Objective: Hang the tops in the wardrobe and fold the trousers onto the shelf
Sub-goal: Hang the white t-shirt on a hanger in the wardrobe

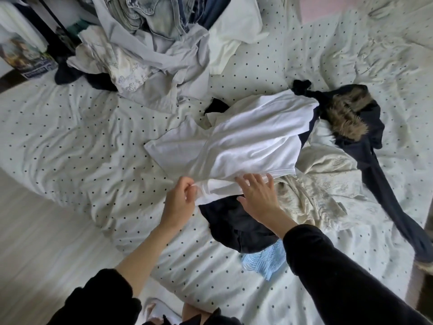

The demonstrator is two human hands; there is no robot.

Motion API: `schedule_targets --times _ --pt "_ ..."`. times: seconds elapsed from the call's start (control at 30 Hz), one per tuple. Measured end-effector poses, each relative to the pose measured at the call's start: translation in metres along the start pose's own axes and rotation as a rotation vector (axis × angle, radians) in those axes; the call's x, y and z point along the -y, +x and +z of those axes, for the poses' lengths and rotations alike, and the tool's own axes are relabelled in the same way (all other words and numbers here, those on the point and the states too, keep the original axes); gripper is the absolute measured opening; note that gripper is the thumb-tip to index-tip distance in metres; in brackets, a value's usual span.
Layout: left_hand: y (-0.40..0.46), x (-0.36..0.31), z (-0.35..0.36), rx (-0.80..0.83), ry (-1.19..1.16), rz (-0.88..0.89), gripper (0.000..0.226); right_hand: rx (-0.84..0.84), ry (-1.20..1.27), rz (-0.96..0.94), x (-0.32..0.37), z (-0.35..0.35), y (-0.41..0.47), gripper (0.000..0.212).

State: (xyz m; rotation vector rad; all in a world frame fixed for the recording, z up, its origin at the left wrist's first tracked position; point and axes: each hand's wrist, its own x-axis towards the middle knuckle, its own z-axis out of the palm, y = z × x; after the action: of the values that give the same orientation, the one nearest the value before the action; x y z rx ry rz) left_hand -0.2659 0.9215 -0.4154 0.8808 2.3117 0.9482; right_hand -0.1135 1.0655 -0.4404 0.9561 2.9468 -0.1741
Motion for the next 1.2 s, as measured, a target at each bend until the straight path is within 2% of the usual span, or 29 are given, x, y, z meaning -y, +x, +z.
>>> schedule_targets --times 0.1,0.17,0.27,0.4,0.5,0.67,0.77,0.97,1.13,1.2 --pt "0.014 -0.034 -0.038 -0.131 -0.084 0.080 0.007 -0.166 0.031 0.076 -0.001 -0.017 0.015 0.038" --pt "0.025 -0.051 -0.063 -0.210 -0.130 0.113 0.009 -0.219 0.056 0.131 -0.005 -0.038 0.024 0.027" --pt "0.032 -0.063 -0.101 -0.297 -0.176 0.110 0.011 -0.345 0.073 0.193 -0.010 -0.075 0.033 0.017" --pt "0.018 -0.066 -0.161 -0.372 -0.188 0.125 0.007 -0.487 0.246 0.088 0.021 -0.146 0.043 0.010" --pt "-0.003 -0.065 -0.208 -0.390 -0.165 0.149 0.006 -0.480 0.352 0.067 0.062 -0.190 0.046 0.021" --pt "-0.070 -0.062 -0.287 -0.364 -0.036 0.234 0.014 -0.598 0.402 -0.118 0.145 -0.252 0.039 0.023" --pt "-0.116 -0.044 -0.329 -0.487 0.081 0.104 0.022 -0.615 0.438 -0.253 0.207 -0.285 0.030 0.024" --pt "-0.222 0.031 -0.412 -0.671 0.132 -0.143 0.031 -0.584 0.520 -0.531 0.341 -0.322 -0.002 0.027" --pt "-0.348 0.084 -0.449 -0.826 0.230 -0.318 0.020 -0.427 0.578 -0.753 0.453 -0.317 -0.041 0.026" --pt "-0.398 0.096 -0.455 -0.901 0.218 -0.396 0.019 -0.312 0.643 -0.802 0.498 -0.307 -0.059 0.023"
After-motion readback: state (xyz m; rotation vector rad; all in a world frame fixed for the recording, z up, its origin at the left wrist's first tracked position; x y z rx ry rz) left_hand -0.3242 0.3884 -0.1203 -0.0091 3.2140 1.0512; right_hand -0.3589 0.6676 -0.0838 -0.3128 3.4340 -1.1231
